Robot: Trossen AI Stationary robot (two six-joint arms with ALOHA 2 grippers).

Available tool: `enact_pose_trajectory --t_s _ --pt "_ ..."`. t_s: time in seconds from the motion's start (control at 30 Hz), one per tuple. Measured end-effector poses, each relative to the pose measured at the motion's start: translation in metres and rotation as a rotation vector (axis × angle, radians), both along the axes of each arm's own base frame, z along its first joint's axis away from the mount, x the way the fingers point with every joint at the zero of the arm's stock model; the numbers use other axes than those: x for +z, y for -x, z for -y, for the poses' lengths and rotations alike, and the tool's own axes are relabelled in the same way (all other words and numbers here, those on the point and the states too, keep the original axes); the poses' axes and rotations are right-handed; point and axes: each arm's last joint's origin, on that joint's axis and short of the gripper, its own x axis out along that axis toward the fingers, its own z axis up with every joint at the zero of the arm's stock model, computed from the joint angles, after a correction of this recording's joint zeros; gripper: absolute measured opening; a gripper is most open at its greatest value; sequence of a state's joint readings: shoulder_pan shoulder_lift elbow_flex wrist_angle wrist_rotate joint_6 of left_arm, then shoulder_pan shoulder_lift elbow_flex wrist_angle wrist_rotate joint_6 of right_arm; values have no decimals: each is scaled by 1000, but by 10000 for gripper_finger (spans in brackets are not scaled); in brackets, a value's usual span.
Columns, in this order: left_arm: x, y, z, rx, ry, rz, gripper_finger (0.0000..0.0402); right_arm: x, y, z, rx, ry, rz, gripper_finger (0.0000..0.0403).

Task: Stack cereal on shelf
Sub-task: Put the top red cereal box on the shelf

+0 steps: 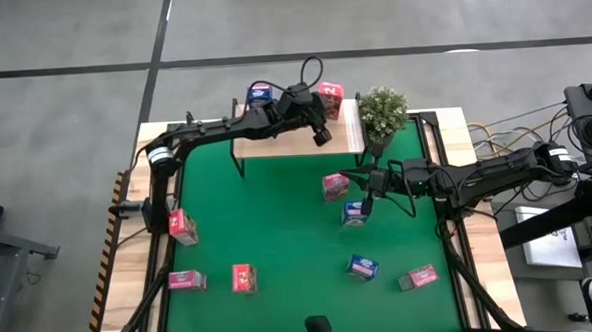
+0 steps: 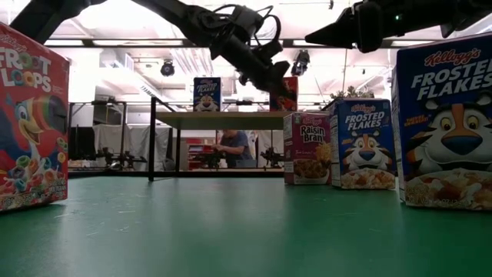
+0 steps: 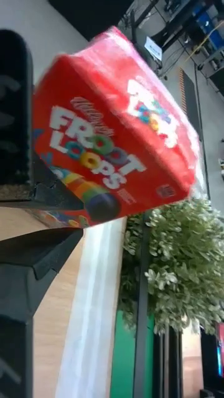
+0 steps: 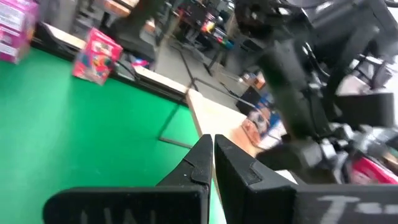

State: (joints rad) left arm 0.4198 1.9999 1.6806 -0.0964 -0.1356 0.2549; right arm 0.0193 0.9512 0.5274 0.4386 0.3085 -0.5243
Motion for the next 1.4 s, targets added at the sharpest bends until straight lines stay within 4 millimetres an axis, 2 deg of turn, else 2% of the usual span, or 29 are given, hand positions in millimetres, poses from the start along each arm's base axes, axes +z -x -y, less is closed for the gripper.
enact_pose_trajectory --t_s 0.17,0.33,0.47,0.73,0.93,1.4 --pt "2 3 2 -7 2 -31 38 -3 8 5 -172 -15 -62 9" --pt "17 4 7 -69 -56 -5 38 -1 18 6 -206 -54 -75 9" --pt "8 0 6 -137 -32 -9 38 3 25 6 -209 -80 -64 9" --pt "-16 -14 -1 -112 -27 23 38 4 31 6 -205 -97 -69 9" --pt "-16 -15 -6 -14 -69 32 38 4 30 6 -204 -96 -71 9" --pt "-13 -15 -8 -2 -83 70 38 4 30 6 -204 -95 -71 9"
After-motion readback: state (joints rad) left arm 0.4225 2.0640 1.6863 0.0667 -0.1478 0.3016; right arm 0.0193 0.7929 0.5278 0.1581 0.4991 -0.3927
